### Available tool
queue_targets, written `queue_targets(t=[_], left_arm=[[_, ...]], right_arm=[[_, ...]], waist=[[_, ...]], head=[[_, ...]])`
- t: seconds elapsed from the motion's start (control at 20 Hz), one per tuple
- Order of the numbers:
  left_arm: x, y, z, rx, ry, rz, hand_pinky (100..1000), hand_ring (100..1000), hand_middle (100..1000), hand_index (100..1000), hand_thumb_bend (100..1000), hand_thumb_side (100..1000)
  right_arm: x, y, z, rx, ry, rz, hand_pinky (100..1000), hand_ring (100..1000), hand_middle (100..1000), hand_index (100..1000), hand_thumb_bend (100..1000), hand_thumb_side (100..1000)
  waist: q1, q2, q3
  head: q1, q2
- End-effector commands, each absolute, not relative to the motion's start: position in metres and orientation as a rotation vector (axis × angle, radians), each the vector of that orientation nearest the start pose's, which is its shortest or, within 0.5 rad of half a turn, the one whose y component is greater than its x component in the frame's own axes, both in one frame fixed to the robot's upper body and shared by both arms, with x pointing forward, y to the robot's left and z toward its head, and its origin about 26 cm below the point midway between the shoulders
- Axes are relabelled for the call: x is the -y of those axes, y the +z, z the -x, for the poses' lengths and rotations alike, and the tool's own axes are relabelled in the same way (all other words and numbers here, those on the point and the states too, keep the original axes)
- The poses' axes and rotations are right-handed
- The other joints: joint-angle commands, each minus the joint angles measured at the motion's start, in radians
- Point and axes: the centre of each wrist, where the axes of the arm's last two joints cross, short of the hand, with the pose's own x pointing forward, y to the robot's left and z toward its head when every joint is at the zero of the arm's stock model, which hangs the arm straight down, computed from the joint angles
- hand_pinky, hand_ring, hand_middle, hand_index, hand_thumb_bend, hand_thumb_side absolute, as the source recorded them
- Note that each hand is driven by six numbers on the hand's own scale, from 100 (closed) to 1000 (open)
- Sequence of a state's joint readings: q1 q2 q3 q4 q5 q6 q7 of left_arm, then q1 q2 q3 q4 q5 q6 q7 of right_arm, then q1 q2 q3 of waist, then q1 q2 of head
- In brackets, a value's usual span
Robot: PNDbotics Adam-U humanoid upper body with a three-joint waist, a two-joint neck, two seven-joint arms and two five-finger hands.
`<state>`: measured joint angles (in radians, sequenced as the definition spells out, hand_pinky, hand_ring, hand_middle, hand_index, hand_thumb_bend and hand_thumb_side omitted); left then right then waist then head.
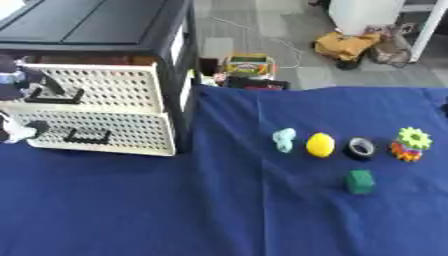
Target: Pick up objects from table and place into drawer.
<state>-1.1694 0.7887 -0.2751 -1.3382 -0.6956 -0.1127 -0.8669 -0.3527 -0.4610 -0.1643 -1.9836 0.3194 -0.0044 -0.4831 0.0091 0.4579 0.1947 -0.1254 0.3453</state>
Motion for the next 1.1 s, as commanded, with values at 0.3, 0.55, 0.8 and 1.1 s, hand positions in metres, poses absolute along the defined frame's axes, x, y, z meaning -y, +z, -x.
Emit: queue_targets(t=[0.3,0.55,0.8,1.1], left_arm=[[-0.2741,0.4151,-0.4009,1.288,-1.819,-1.100,100,100,100,891,192,389],[-0.2730,0.4135,-0.4013,1.273,-1.826,-1.106,100,100,100,864,206,386],[-0.2735,0.4125,-0.4023,1.242,-1.823,-1.146,100,100,100,843,245,372],[-0.2751,0.4113,-0.4033,1.233,-1.819,-1.162,100,100,100,851,238,374]], right_arm=[[0.3132,0.2505,-0.2968,2.459,-0.040,1.033,588,586,555,736,100,911],[0.3132,0.2506,-0.2968,2.460,-0.043,1.032,589,587,554,737,100,910],[0.3130,0.2504,-0.2968,2.461,-0.045,1.027,589,586,553,737,100,910],[0.3129,0.2506,-0.2969,2.463,-0.044,1.023,589,587,553,737,100,910]], waist=[[-0.001,-0.022,-0.003],[-0.001,-0.022,-0.005],[0.000,-0.022,-0.007],[-0.001,-0.023,-0.007]], head=[[0.006,-0.007],[0.008,-0.007],[0.012,-0.009],[0.014,-0.008]])
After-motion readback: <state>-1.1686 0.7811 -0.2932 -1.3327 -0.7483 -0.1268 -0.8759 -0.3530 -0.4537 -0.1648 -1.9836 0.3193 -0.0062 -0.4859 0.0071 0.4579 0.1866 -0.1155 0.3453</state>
